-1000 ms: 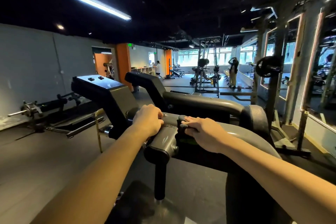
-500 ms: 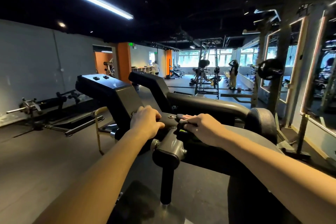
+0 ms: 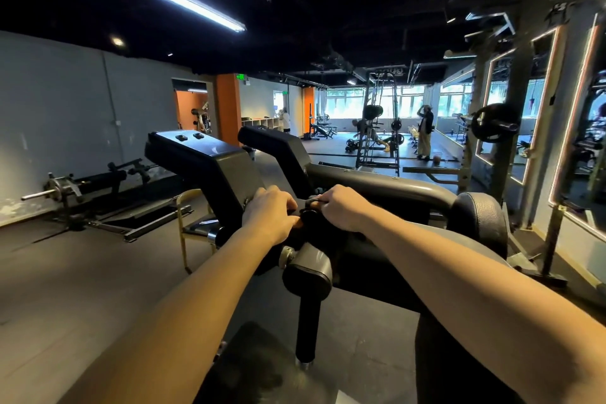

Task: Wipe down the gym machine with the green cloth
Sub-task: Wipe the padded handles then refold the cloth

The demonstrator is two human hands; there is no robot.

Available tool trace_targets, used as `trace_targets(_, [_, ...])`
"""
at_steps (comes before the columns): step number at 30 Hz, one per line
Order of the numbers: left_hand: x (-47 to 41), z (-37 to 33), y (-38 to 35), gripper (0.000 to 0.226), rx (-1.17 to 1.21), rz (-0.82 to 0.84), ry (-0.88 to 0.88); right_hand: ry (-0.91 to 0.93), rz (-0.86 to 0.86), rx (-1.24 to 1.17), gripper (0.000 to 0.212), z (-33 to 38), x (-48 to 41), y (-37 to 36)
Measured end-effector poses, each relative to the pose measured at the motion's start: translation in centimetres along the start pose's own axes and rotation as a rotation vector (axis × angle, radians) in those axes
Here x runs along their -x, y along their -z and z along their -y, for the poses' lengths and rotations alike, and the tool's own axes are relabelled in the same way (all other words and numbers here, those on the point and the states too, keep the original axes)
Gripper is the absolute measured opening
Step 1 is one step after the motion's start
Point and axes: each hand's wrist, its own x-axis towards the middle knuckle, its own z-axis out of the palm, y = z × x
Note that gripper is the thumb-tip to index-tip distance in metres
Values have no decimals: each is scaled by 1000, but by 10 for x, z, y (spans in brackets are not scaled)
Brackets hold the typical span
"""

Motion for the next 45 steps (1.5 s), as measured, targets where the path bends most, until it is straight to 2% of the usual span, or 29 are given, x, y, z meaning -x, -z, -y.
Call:
trace_targets(3, [4,2,4,37,8,16,18,47,0,36,33,-8,22,5])
trace_targets(9, [9,23,11,52,-151,-42,135,95,-18,111,46,-52,49,5])
trace_targets(12, [9,38,18,56,-128,-44,190,91,-12,48,44,-38,32,0])
trace_targets(17, [8,41,15,47,-29,-65,236,85,5,-47,38,6,-13,-16])
trace_targets(20, [5,41,11,43,-21,-103,262,147,44,15,31,34,-36,-23])
trace_targets(24, [0,46,14,37,15,-101,262,199,67,-1,33,48,-47,-23])
trace_targets(31, [-2,54,7,46,94,-135,226,463,123,-21,36,-15,-13,-3])
trace_targets(37, [-4,55,4,34,81,-159,238,418,104,48,29,19,-52,-22])
trace_targets(42, [-1,53,9,29,47,-155,287,288,82,15,33,56,-73,-36])
trace_targets(45, [-2,56,9,36,60,-135,315,345,103,-1,32,43,-60,-29])
